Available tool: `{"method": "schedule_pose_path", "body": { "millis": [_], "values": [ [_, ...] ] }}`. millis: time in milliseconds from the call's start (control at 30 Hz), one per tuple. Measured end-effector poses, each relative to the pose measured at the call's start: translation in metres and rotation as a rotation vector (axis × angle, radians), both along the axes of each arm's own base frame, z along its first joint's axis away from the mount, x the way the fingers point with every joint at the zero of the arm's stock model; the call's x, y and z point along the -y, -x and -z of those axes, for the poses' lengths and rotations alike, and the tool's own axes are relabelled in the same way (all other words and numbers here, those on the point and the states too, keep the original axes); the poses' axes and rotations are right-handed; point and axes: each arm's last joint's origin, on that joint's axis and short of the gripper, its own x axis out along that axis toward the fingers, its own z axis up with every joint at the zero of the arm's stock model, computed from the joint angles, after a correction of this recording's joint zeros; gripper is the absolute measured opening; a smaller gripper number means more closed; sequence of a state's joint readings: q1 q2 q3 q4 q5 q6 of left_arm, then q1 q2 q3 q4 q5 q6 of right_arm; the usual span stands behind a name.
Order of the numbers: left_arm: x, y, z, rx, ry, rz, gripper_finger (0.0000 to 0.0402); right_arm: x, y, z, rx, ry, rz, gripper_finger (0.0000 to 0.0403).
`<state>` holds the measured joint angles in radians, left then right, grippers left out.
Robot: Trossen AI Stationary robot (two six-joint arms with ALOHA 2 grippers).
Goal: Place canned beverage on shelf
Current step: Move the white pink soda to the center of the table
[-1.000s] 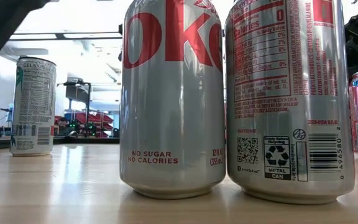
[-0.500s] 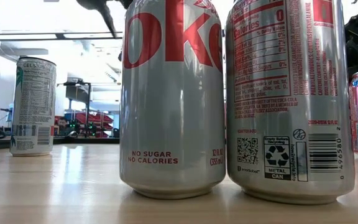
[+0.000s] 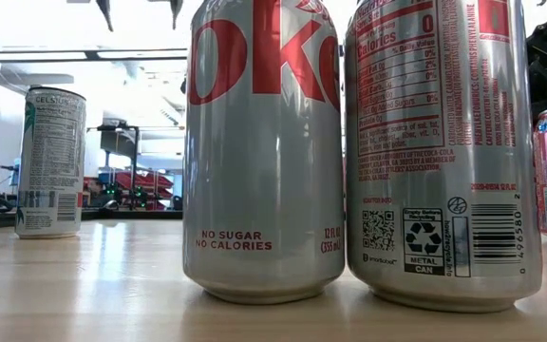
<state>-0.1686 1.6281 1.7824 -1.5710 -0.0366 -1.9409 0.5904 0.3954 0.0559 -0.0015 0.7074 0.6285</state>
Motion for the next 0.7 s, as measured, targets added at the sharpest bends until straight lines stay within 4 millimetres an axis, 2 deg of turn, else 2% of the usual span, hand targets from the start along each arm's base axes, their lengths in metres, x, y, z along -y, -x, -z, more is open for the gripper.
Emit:
{"method": "schedule_pose_path", "body": {
  "millis": [167,700],
  "values": [
    [0.0,0.013,0.003,-0.025,0.059,-0.054,0.03,0.0,0.0,0.0,0.0,0.0,0.0,0.0029],
    [-0.006,0.055,0.031,-0.13,0.079,-0.157,0.03,0.0,0.0,0.0,0.0,0.0,-0.001,0.0029]
  ]
}}
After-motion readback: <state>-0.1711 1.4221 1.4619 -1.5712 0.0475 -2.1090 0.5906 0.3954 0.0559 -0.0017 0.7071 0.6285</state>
